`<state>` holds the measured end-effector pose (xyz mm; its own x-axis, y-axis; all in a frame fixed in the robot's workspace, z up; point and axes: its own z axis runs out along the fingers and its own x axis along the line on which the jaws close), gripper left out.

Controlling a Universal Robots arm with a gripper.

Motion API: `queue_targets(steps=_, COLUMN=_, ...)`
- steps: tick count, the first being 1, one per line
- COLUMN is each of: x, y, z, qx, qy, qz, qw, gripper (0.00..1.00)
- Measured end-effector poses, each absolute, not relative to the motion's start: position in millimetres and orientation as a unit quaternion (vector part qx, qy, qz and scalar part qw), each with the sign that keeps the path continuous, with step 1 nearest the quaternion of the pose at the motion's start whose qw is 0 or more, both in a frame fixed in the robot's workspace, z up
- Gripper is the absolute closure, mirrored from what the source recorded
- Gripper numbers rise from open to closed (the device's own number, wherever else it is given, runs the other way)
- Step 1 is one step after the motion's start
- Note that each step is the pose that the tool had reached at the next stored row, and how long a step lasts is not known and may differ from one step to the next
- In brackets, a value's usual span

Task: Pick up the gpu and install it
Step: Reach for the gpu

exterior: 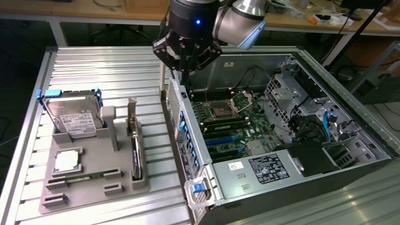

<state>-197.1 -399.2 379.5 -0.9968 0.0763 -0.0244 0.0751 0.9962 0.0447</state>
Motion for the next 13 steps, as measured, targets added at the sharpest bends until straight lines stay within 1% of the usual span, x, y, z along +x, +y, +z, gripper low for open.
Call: queue_targets(steps=13, x=-256.8, y=-399.3, z=358.1, qx=0.038, qy=0.999, qz=0.022, qw=0.013, gripper=0.89)
